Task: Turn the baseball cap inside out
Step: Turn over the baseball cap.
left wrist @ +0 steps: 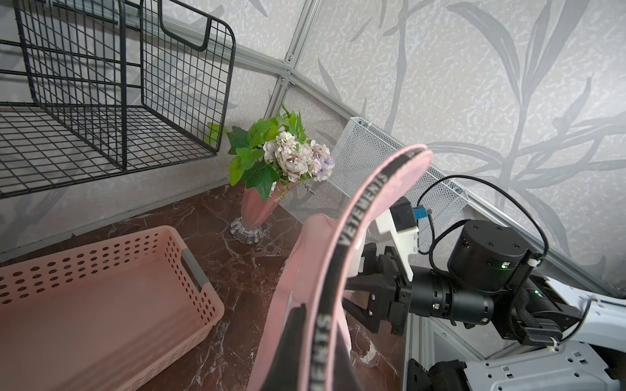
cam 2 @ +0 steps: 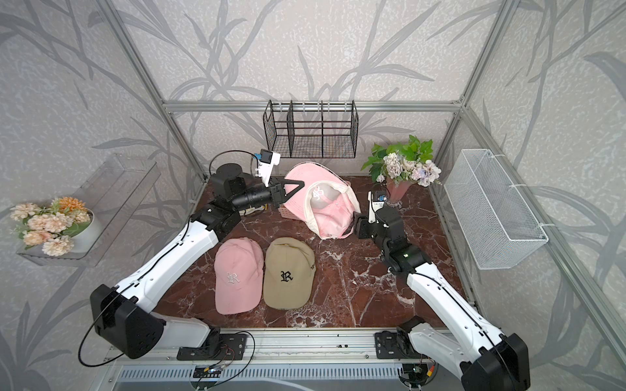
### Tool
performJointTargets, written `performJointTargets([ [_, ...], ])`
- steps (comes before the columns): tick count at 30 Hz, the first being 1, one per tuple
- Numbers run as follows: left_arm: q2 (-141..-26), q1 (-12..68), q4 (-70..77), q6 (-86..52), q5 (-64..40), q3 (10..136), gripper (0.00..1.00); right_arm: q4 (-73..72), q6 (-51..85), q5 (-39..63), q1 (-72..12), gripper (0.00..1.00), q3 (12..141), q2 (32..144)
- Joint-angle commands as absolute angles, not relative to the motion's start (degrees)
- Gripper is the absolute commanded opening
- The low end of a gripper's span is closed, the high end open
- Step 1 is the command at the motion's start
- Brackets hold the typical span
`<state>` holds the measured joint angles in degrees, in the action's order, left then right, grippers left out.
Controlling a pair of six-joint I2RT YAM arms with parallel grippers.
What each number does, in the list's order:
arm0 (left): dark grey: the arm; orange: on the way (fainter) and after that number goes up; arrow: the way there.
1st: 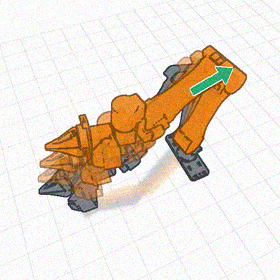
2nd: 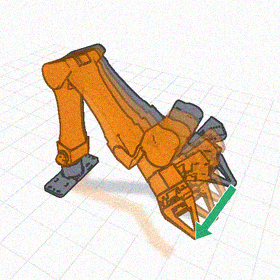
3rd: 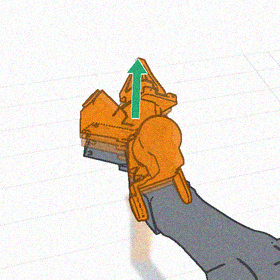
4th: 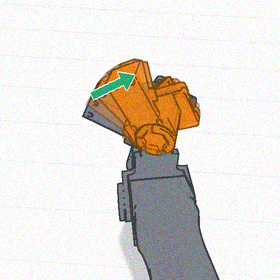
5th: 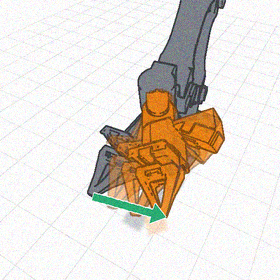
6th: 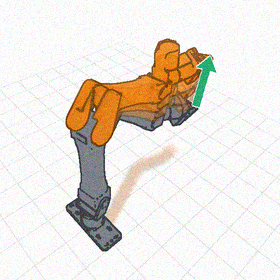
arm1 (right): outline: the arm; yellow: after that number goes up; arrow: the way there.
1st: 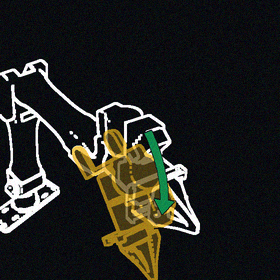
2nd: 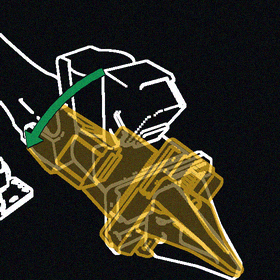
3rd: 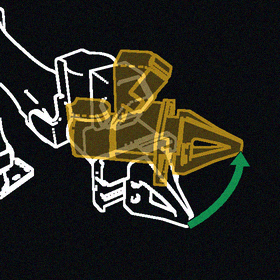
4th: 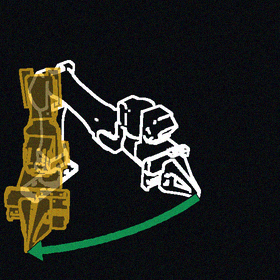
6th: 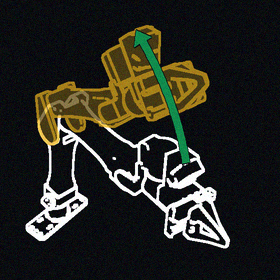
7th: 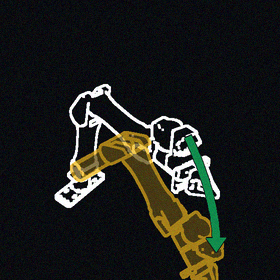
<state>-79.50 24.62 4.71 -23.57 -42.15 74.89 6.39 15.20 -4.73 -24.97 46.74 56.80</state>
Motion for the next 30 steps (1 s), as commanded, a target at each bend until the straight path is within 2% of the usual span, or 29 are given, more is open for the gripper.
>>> performJointTargets([
  [1, -77.8, 24.3, 8.7, -26.8, -41.2, 75.9, 0.0, 4.6, 8.3, 0.9, -24.9, 0.65, 45.2, 52.2],
  [5, -77.4, 24.4, 7.6, -28.5, -38.2, 75.8, 0.0, 4.9, 5.5, 5.0, -24.9, 0.67, 45.0, 48.8],
  [11, -76.6, 24.9, 8.1, -34.8, -31.9, 73.8, 0.0, 5.6, 3.9, 5.1, -25.6, 0.67, 45.1, 46.3],
  [16, -74.4, 25.7, 10.8, -45.3, -23.4, 69.8, 0.0, 4.6, -2.7, 6.8, -31.3, 0.67, 45.2, 47.6],
  [20, -73.3, 26.5, 11.9, -53.7, -19.2, 66.8, 0.0, -2.1, -12.7, -1.4, -41.8, 0.67, 42.8, 49.7],
  [24, -72.9, 27.4, 11.6, -57.3, -16.7, 65.6, 0.0, -14.8, -22.2, -13.2, -50.4, 0.68, 39.9, 53.9],
  [30, -73.6, 28.6, 12.5, -59.0, -17.8, 65.9, 0.0, -25.9, -27.7, -21.5, -51.6, 0.68, 38.7, 59.8],
])
